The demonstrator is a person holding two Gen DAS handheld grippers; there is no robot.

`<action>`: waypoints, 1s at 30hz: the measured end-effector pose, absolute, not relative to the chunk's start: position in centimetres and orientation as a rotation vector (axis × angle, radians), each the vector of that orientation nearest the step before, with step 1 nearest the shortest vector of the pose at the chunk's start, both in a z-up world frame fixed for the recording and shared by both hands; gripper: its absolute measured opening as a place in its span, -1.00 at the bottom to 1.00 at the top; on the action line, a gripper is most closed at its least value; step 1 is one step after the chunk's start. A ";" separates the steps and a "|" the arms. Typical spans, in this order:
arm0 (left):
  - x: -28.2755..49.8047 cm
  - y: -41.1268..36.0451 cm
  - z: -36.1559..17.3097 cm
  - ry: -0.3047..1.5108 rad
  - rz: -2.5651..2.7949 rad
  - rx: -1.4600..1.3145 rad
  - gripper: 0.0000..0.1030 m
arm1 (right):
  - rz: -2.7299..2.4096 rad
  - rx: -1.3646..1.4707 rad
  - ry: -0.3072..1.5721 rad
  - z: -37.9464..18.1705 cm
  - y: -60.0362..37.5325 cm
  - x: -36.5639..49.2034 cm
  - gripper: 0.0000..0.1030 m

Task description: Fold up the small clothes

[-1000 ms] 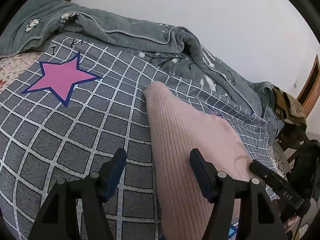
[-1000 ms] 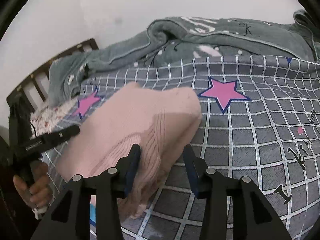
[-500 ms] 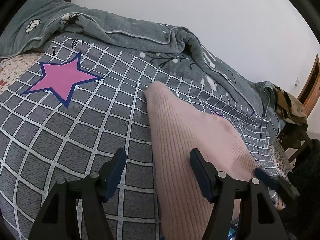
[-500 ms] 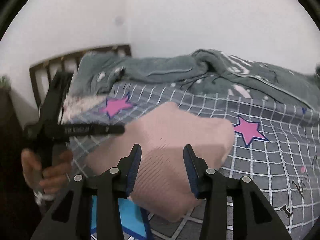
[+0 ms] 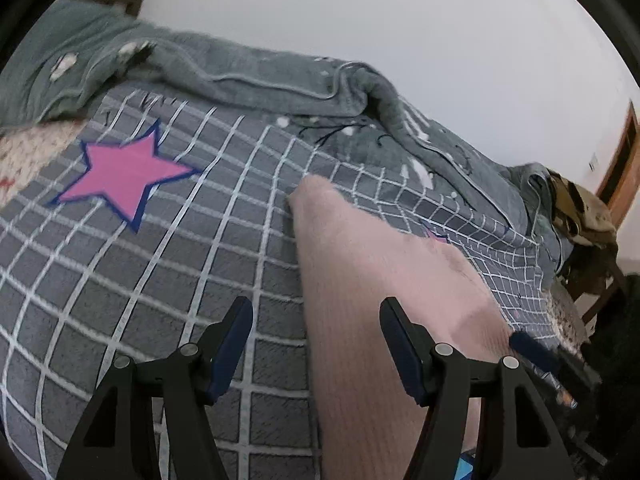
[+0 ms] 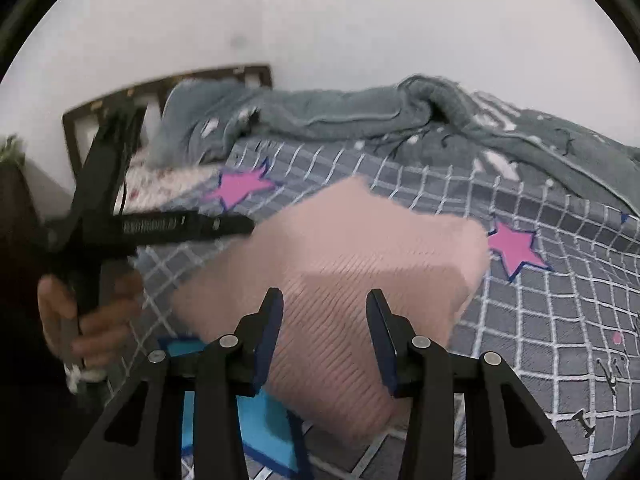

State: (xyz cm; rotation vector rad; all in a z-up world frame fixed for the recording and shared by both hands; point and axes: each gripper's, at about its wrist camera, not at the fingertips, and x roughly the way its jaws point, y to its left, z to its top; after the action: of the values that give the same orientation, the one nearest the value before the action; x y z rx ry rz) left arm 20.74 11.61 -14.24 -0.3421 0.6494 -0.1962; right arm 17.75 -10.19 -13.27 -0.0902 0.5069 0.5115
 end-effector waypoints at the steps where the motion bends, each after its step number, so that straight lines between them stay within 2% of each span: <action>1: 20.7 11.4 -14.0 0.643 -0.204 -0.333 0.24 | 0.500 -0.076 0.497 -13.0 -10.4 18.0 -0.17; 13: 23.1 6.0 -12.5 0.658 -0.300 -0.229 0.24 | 0.391 0.055 0.510 -12.0 -13.2 22.5 -0.17; 30: 24.0 5.3 -13.3 0.706 -0.239 -0.198 0.24 | 0.305 -0.002 0.641 -15.2 -13.7 24.5 -0.17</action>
State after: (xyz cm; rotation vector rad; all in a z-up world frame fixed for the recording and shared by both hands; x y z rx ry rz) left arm 23.96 5.28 -13.31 -0.1983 0.7056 -0.2386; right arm 24.48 -13.68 -15.20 -0.0017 0.6412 0.3048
